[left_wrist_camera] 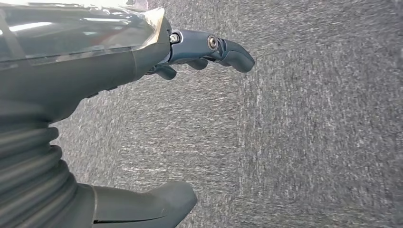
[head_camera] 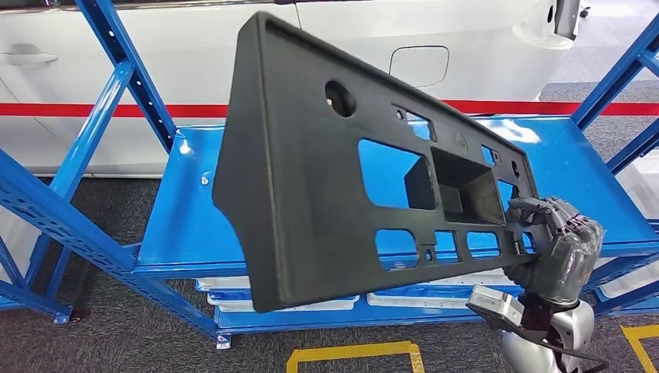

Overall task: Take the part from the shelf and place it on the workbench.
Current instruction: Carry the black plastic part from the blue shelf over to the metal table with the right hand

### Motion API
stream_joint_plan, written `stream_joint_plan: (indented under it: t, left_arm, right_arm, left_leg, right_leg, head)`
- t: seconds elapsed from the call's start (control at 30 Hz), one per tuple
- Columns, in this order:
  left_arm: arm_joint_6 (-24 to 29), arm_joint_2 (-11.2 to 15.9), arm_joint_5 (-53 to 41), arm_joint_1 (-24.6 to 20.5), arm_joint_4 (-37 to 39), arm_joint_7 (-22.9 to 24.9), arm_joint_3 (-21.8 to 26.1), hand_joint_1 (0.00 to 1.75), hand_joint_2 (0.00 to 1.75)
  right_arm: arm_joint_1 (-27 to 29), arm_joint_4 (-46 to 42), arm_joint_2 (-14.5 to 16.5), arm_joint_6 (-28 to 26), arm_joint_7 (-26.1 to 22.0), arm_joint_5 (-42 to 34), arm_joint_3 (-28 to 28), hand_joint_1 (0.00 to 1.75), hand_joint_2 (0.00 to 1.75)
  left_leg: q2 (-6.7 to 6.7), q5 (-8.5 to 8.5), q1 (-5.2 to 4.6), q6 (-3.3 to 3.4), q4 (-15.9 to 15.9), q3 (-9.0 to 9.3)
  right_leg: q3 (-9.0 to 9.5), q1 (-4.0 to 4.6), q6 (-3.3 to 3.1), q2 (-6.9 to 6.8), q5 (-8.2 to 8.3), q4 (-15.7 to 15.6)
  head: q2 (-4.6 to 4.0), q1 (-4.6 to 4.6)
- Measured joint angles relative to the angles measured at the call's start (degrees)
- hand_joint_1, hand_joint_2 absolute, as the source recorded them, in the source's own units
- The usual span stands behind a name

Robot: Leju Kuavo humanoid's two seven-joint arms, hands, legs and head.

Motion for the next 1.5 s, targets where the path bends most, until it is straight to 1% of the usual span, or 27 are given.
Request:
stream_joint_plan:
  t: [0.1, 0.17, 0.27, 0.3, 0.33, 0.37, 0.43, 0.47, 0.5, 0.63, 0.67, 0.73, 0.8, 0.83, 0.87, 0.97, 1.03, 1.13, 1.17, 1.2, 1.27, 1.3, 1.33, 1.37, 1.4, 1.43, 1.5]
  left_arm:
    - [0.3, 0.0, 0.1, 0.0, 0.0, 0.0, 0.0, 0.00, 1.75]
    - [0.6, -0.1, 0.2, -0.1, 0.0, 0.2, 0.0, 0.00, 1.75]
    - [1.2, -0.2, 0.5, -0.1, 0.0, 0.7, 0.1, 0.00, 1.75]
    - [1.4, -0.2, 0.7, -0.1, 0.0, 0.9, 0.2, 0.00, 1.75]
    - [1.5, -0.2, 0.9, -0.1, 0.0, 1.1, 0.3, 0.00, 1.75]
    - [1.5, -0.3, 1.0, -0.1, 0.0, 1.3, 0.4, 0.00, 1.75]
    - [1.6, -0.3, 1.2, -0.1, 0.0, 1.5, 0.6, 0.00, 1.75]
    - [1.6, -0.3, 1.2, -0.1, 0.0, 1.5, 0.7, 0.00, 1.75]
    - [1.6, -0.3, 1.2, -0.1, 0.0, 1.6, 0.8, 0.00, 1.75]
    - [1.8, -0.3, 1.4, 0.0, 0.0, 2.0, 1.1, 0.00, 1.75]
    - [1.9, -0.3, 1.5, 0.0, 0.0, 2.0, 1.2, 0.00, 1.75]
    - [2.0, -0.3, 1.7, 0.0, 0.0, 2.2, 1.3, 0.00, 1.75]
    - [2.0, -0.2, 1.8, -0.1, 0.0, 2.2, 1.4, 0.00, 1.75]
    - [2.0, -0.2, 1.9, -0.1, 0.0, 2.3, 1.5, 0.00, 1.75]
    - [2.0, -0.3, 1.9, -0.1, 0.0, 2.3, 1.6, 0.00, 1.75]
    - [2.0, -0.2, 2.0, -0.1, 0.0, 2.3, 1.7, 0.00, 1.75]
    - [2.0, -0.3, 2.0, -0.2, 0.0, 2.3, 1.8, 0.00, 1.75]
    - [2.0, -0.4, 2.3, -0.3, 0.0, 2.3, 2.0, 0.00, 1.75]
    - [2.0, -0.4, 2.4, -0.3, 0.0, 2.3, 2.1, 0.00, 1.75]
    - [2.0, -0.5, 2.4, -0.4, 0.0, 2.3, 2.2, 0.00, 1.75]
    - [2.0, -0.7, 2.5, -0.5, 0.0, 2.4, 2.3, 0.00, 1.75]
    - [2.0, -0.7, 2.5, -0.5, 0.0, 2.4, 2.4, 0.00, 1.75]
    - [2.0, -0.7, 2.5, -0.5, 0.0, 2.4, 2.4, 0.00, 1.75]
    - [2.0, -0.7, 2.5, -0.5, 0.0, 2.5, 2.4, 0.00, 1.75]
    - [2.0, -0.8, 2.5, -0.5, 0.0, 2.5, 2.4, 0.00, 1.75]
    - [2.0, -0.8, 2.5, -0.5, 0.0, 2.6, 2.4, 0.00, 1.75]
    - [2.0, -0.8, 2.5, -0.5, 0.0, 2.6, 2.4, 0.00, 1.75]
  right_arm:
    - [1.0, -0.7, 1.3, 0.0, -1.9, -1.8, -0.8, 1.71, 1.75]
    - [1.7, -1.2, 2.0, 0.0, -2.9, -2.7, -1.3, 1.71, 1.75]
    - [3.0, -1.7, 2.9, 0.0, -4.4, -3.9, -1.9, 1.71, 1.75]
    - [3.5, -1.8, 3.2, 0.0, -4.8, -4.4, -2.0, 1.71, 1.75]
    - [3.9, -1.8, 3.5, 0.0, -5.3, -4.7, -2.1, 1.71, 1.75]
    - [4.3, -1.9, 3.8, 0.0, -5.6, -4.9, -2.2, 1.71, 1.75]
    - [4.6, -2.2, 4.3, 0.0, -6.1, -5.2, -2.4, 1.71, 1.75]
    - [4.8, -2.4, 4.5, 0.0, -6.2, -5.2, -2.5, 1.71, 1.75]
    - [4.9, -2.5, 4.7, 0.0, -6.3, -5.4, -2.5, 1.71, 1.75]
    - [5.2, -2.9, 5.6, 0.0, -6.8, -6.0, -2.7, 1.71, 1.75]
    - [5.2, -3.0, 5.8, 0.0, -6.9, -6.1, -2.7, 1.71, 1.75]
    - [5.3, -3.0, 6.0, 0.0, -6.9, -6.3, -2.6, 1.71, 1.75]
    - [5.3, -3.0, 6.2, 0.0, -6.9, -6.4, -2.6, 1.71, 1.75]
    - [5.3, -3.0, 6.3, 0.0, -6.9, -6.5, -2.6, 1.71, 1.75]
    - [5.2, -3.0, 6.3, 0.0, -6.9, -6.6, -2.6, 1.71, 1.75]
    - [4.7, -3.0, 6.4, 0.0, -6.8, -7.0, -2.6, 1.71, 1.75]
    - [4.2, -2.9, 6.5, 0.0, -6.7, -7.2, -2.6, 1.71, 1.75]
    - [3.9, -2.7, 6.5, 0.0, -6.8, -7.5, -2.6, 1.71, 1.75]
    - [3.9, -2.7, 6.5, 0.0, -6.8, -7.7, -2.7, 1.71, 1.75]
    - [3.9, -2.7, 6.5, 0.0, -6.9, -7.8, -2.8, 1.71, 1.75]
    - [4.0, -2.6, 6.5, 0.0, -7.1, -8.1, -2.9, 1.71, 1.75]
    - [4.1, -2.5, 6.5, 0.0, -7.2, -8.2, -3.0, 1.71, 1.75]
    - [4.1, -2.4, 6.5, 0.0, -7.3, -8.3, -3.0, 1.71, 1.75]
    - [4.2, -2.4, 6.5, 0.0, -7.3, -8.3, -3.0, 1.71, 1.75]
    - [4.2, -2.3, 6.5, 0.0, -7.4, -8.3, -3.0, 1.71, 1.75]
    - [4.2, -2.3, 6.5, 0.0, -7.4, -8.4, -3.1, 1.71, 1.75]
    - [4.1, -2.3, 6.5, 0.0, -7.4, -8.3, -3.1, 1.71, 1.75]
  left_leg:
    - [0.03, 0.28, 0.05, 0.88, -0.5, 0.30]
    - [0.21, 0.92, 0.39, 1.39, -1.6, 0.72]
    - [0.35, 1.26, 0.55, 1.64, -2.0, 0.66]
    - [0.36, 1.31, 0.57, 1.56, -2.0, 0.60]
    - [0.36, 1.37, 0.63, 1.44, -2.0, 0.55]
    - [0.34, 1.43, 0.75, 1.26, -1.9, 0.52]
    - [0.28, 1.40, 0.96, 0.59, -1.4, 0.35]
    - [0.21, 1.31, 0.95, 0.14, -1.0, 0.20]
    - [0.16, 1.30, 0.88, -0.35, -0.8, 0.05]
    - [0.18, 1.33, 1.06, -1.78, -0.5, -0.56]
    - [0.30, 0.01, 1.16, -2.06, 0.9, -1.19]
    - [0.53, -4.66, 1.23, -2.49, 7.0, -3.49]
    - [0.57, -8.45, 1.23, -2.66, 14.1, -5.66]
    - [0.58, -8.91, 1.23, -2.59, 15.4, -5.60]
    - [0.59, -8.30, 1.21, -2.39, 14.3, -4.33]
    - [0.59, -4.46, 0.99, -1.34, 2.5, 3.44]
    - [0.57, -3.66, 0.57, -0.82, -1.5, 5.61]
    - [0.67, -2.40, 0.15, 0.16, -2.1, 4.87]
    - [0.77, -1.70, 0.21, 0.66, -2.4, 4.47]
    - [0.87, -0.93, 0.31, 1.02, -2.8, 3.91]
    - [0.98, 0.28, 0.26, 1.49, -2.9, 2.55]
    - [1.03, 0.83, 0.17, 1.50, -2.9, 1.81]
    - [1.06, 1.36, 0.08, 1.52, -2.8, 1.11]
    - [1.07, 1.89, 0.03, 1.48, -2.8, 0.44]
    - [1.06, 2.40, 0.01, 1.38, -2.8, -0.18]
    - [1.03, 2.90, 0.00, 1.21, -2.7, -0.70]
    - [0.90, 3.77, -0.19, 0.70, -2.4, -1.48]
  right_leg:
    - [0.23, -0.31, 0.61, 0.01, 0.09, -0.2]
    - [-0.67, -0.22, 0.34, 0.02, -1.37, 2.0]
    - [-5.94, -0.18, -0.28, 0.04, -6.25, 12.9]
    - [-7.36, -0.23, -0.09, 0.04, -7.05, 15.7]
    - [-7.76, -0.32, 0.34, 0.03, -6.86, 16.4]
    - [-6.99, -0.48, 0.96, 0.03, -5.68, 14.6]
    - [-3.45, -0.90, 2.21, 0.01, -2.14, 6.9]
    - [-2.14, -0.99, 2.25, 0.07, -0.73, 3.7]
    - [-1.50, -0.97, 1.92, 0.13, 0.14, 2.0]
    - [-2.16, -0.73, -0.63, 0.18, 1.44, 1.8]
    - [-2.44, -0.83, -1.22, 0.11, 1.82, 1.8]
    - [-3.24, -0.79, -2.08, -0.09, 2.50, 1.8]
    - [-4.13, -0.54, -2.41, -0.29, 3.14, 1.9]
    - [-4.51, -0.43, -2.39, -0.36, 3.43, 1.9]
    - [-4.81, -0.33, -2.33, -0.39, 3.70, 1.9]
    - [-5.29, -0.05, -1.88, -0.38, 4.40, 1.9]
    - [-5.54, 0.09, -1.25, -0.42, 4.90, 1.9]
    - [-6.06, -0.04, 0.04, -0.49, 5.48, 1.9]
    - [-6.68, -0.04, 0.10, -0.45, 4.66, 2.7]
    - [-7.64, 0.02, -0.11, -0.38, 2.96, 4.6]
    - [-10.01, 0.03, -0.78, -0.26, -1.88, 11.6]
    - [-10.78, 0.03, -0.78, -0.24, -3.65, 15.1]
    - [-10.80, 0.03, -0.50, -0.23, -4.39, 17.3]
    - [-9.77, 0.03, -0.03, -0.23, -4.09, 17.4]
    - [-7.61, 0.02, 0.49, -0.23, -2.99, 15.1]
    - [-4.52, 0.01, 0.87, -0.23, -1.78, 11.0]
    - [1.42, 0.22, 0.74, -0.15, -0.94, 2.3]
  head:
    - [0.00, -0.03]
    - [0.00, 0.00]
    - [0.00, 0.06]
    - [0.00, 0.04]
    - [0.00, 0.03]
    - [0.00, 0.03]
    - [0.01, 0.02]
    - [0.01, 0.02]
    - [0.01, -0.02]
    - [0.00, -0.10]
    - [0.00, -0.12]
    - [0.00, -0.16]
    - [0.00, -0.17]
    - [0.00, -0.17]
    - [0.00, -0.17]
    - [0.00, -0.16]
    - [0.00, -0.13]
    - [0.00, -0.13]
    - [0.00, -0.06]
    - [0.00, 0.01]
    - [0.00, 0.17]
    - [0.00, 0.18]
    - [0.00, 0.19]
    - [0.00, 0.18]
    - [0.00, 0.18]
    - [0.00, 0.18]
    - [0.00, 0.12]
